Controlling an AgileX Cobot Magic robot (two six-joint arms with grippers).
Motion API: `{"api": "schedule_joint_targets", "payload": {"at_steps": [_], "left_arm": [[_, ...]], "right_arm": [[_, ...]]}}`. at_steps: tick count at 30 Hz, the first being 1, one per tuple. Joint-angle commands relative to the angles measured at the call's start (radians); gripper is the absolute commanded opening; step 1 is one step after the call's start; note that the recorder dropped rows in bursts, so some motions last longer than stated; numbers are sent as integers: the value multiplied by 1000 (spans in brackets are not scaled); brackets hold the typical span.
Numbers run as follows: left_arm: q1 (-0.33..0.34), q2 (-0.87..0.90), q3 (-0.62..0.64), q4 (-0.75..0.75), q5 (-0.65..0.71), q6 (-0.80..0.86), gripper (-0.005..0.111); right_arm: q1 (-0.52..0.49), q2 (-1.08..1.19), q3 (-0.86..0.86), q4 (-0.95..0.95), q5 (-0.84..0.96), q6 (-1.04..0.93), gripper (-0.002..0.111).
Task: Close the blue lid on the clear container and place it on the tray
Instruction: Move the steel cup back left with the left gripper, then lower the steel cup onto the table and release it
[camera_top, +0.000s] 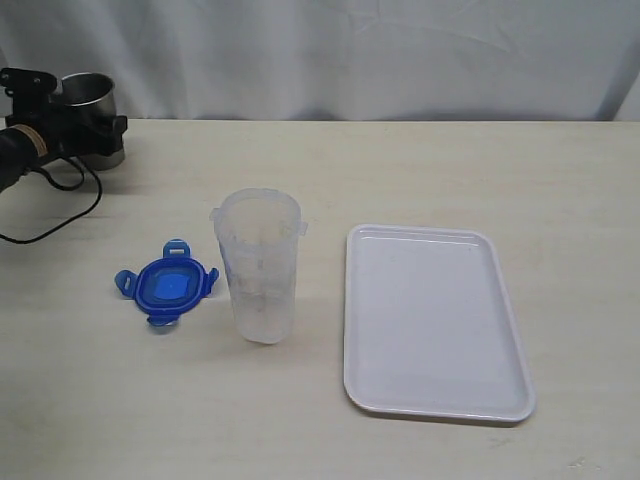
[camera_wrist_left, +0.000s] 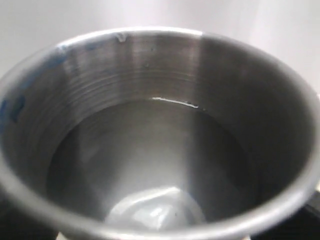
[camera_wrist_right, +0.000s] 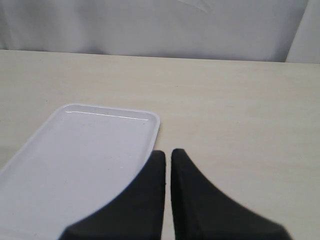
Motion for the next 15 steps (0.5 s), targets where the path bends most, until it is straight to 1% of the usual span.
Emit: {"api": "schedule_joint_targets", "payload": {"at_steps": [1,4,9,12,15], "left_arm": [[-4,-10,-7,49,-36,-45,83],[-4,-10,-7,68,-34,-45,83],[0,-10,-7,36,-18,-67,83],[6,-12,-7,56,-18,-67,83],[6,-12,-7,36,-20,-67,83]], "right_arm": [[-3,-4,2,1,0,2,4],[-3,-4,2,1,0,2,4],[-3,-4,2,1,0,2,4],[-3,-4,2,1,0,2,4],[-3,-4,2,1,0,2,4]]}}
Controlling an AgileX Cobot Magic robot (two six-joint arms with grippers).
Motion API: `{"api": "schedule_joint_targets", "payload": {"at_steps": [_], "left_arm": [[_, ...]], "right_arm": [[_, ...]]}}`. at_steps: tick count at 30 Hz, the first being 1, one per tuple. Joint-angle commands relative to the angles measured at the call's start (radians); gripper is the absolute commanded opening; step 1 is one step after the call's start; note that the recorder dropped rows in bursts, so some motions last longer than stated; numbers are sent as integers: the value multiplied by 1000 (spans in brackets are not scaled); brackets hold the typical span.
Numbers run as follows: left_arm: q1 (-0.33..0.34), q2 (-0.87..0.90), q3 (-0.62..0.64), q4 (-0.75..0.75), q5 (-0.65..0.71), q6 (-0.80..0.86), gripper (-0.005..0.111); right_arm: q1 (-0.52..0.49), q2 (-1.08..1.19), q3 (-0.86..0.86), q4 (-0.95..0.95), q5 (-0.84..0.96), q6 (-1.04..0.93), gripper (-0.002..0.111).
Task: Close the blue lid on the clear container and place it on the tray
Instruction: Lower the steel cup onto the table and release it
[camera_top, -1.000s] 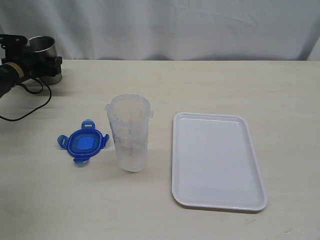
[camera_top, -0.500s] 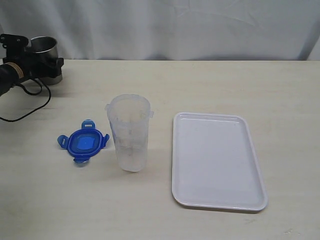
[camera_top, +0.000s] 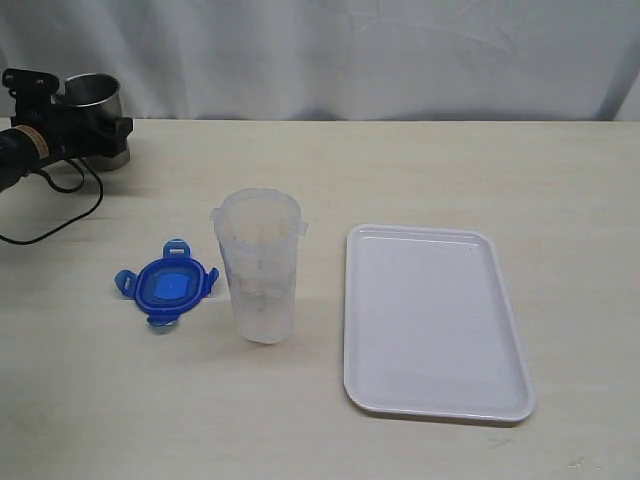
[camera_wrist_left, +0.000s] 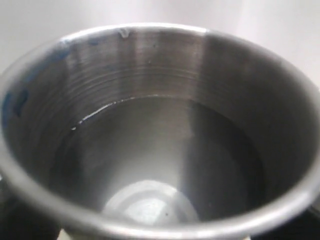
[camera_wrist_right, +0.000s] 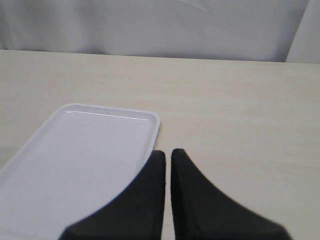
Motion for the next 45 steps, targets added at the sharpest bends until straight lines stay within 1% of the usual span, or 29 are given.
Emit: {"api": "schedule_joint_targets", "payload": {"at_steps": [1,2,5,10,12,14,15,20,25,28,31,34,37,38,41,43,45], "left_arm": [[4,-12,-7,-25,-5,-11,85],[4,-12,-7,-30,-5,-11,88],[4,-12,-7,-31,-3,-11,105],[4,-12,-7,-6,4,-11,105],[4,-14,-7,48,24,-41,105],[4,-20,-7,144,44,-106,105],[4,-21,-7,156,42,-124,105],[4,-25,-3,162,36,-158,105],[19,-40,42,153,13,-145,105],[56,-57,95,151,-52,-145,105],[93,-80,175,153,-109,-138,105],[95,-113,247,153,-128,-127,105],[95,-189,340,155,-133,-123,105],[95,-233,381,182,-129,-123,105],[95,-349,479,187,-123,-127,105],[95,-431,531,187,-123,-181,105],[95,-498,569,223,-110,-235,105]], "right_arm": [[-3,-4,2,1,0,2,4],[-3,-4,2,1,0,2,4],[-3,-4,2,1,0,2,4],[-3,-4,2,1,0,2,4],[-3,-4,2,1,0,2,4],[-3,-4,2,1,0,2,4],[-3,-4,2,1,0,2,4],[-3,-4,2,1,0,2,4],[-3,-4,2,1,0,2,4],[-3,-4,2,1,0,2,4],[-3,-4,2,1,0,2,4],[-3,-4,2,1,0,2,4],[-3,-4,2,1,0,2,4],[-3,-4,2,1,0,2,4],[-3,-4,2,1,0,2,4],[-3,-4,2,1,0,2,4],[-3,-4,2,1,0,2,4]]}}
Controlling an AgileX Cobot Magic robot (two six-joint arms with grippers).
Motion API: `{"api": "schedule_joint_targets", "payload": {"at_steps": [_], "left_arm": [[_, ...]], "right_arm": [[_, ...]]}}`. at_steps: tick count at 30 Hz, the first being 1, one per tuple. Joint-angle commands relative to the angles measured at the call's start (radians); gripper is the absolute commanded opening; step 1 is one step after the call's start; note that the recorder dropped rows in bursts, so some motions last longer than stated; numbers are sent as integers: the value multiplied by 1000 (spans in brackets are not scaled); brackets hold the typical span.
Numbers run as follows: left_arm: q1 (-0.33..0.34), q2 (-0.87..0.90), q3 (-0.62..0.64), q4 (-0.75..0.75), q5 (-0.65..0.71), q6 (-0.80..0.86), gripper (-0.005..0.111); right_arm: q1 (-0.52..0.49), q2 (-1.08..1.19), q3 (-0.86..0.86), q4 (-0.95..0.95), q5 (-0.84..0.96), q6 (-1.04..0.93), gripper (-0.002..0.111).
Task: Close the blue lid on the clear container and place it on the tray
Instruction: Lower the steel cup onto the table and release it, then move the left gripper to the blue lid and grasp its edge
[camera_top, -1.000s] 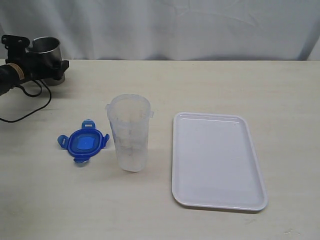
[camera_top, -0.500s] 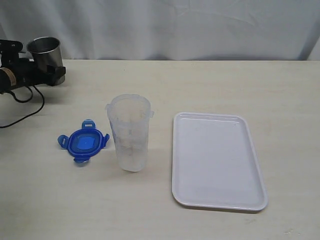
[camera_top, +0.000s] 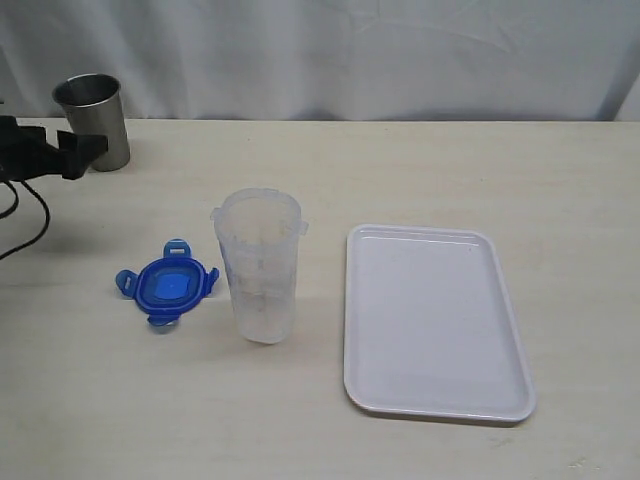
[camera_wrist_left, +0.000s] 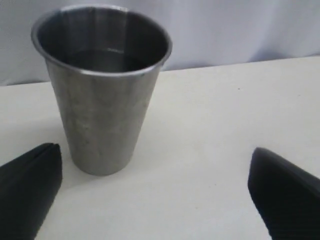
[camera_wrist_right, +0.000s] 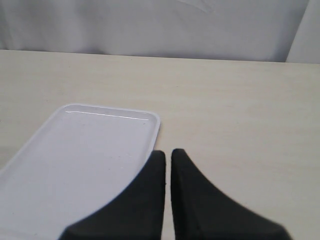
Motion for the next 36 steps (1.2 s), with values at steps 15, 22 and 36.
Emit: {"api": "schedule_joint_targets", "payload": {"at_steps": [15,22,36], "left_arm": [[-5,-383,74,754,69,-1156,105],[-111,-383,74,754,-84,-751,105],[-370,-350,77,562,1170,-397,105]], "right_arm": [[-3,-4,2,1,0,2,4],[-3,-4,2,1,0,2,4],[-3,-4,2,1,0,2,4]]}}
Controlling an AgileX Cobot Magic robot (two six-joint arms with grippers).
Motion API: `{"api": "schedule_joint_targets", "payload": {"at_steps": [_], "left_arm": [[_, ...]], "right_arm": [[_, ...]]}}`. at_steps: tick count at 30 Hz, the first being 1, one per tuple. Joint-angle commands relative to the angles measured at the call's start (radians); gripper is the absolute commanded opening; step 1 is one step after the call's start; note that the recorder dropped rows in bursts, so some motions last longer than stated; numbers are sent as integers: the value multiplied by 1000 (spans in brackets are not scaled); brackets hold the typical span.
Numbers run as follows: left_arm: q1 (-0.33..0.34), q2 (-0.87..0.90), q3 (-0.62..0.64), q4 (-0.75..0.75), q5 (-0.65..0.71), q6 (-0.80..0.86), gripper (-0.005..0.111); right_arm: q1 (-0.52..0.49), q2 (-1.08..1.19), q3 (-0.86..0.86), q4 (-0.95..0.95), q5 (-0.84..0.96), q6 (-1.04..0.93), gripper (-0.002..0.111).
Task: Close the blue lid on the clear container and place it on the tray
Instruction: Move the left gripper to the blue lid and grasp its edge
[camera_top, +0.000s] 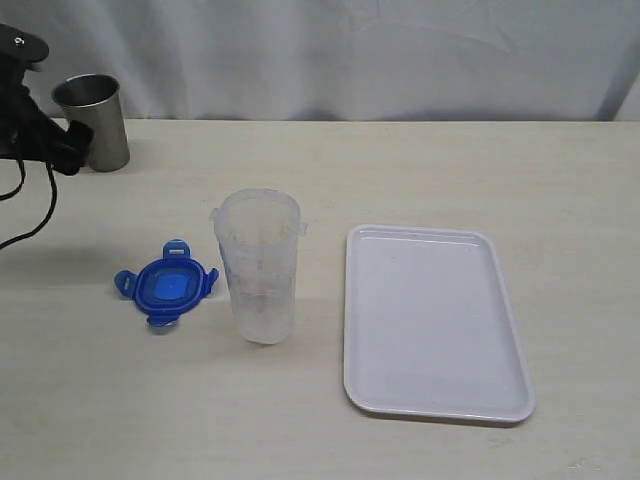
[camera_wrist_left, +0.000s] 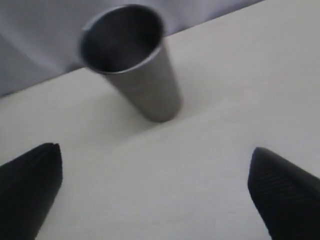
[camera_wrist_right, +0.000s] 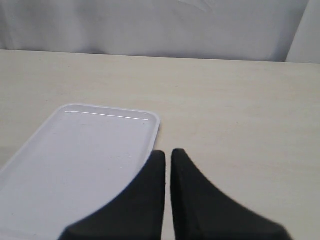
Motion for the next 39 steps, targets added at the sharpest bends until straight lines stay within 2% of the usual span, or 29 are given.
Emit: {"api": "schedule_joint_targets", "payload": {"at_steps": [1,3,7,11,13,18,25,29,39], "left_arm": [[-65,36,-45,-338,378,430,105],[-67,73,-127,-612,496,675,105],[-16,141,-287,-1200,695,1068,105],[35,156,-309,-1737,706,1393,105],[41,156,-308,-1869,711,1479,105],[26,156,-305,-1925,762,1513,105],[-41,156,-191,-1926,622,1513,105],[-67,156,-169,-1925,574,1513,105],[-76,185,-169,-1928,615,1514,105]], "right_arm": [[-3,-4,2,1,-1,2,4],[-3,-4,2,1,-1,2,4],[-3,-4,2,1,-1,2,4],[-3,-4,2,1,-1,2,4],[-3,-4,2,1,-1,2,4],[-3,-4,2,1,-1,2,4],[-3,-4,2,1,-2,4,4],[-3,-4,2,1,-2,4,4],[-3,-4,2,1,-2,4,4]]}}
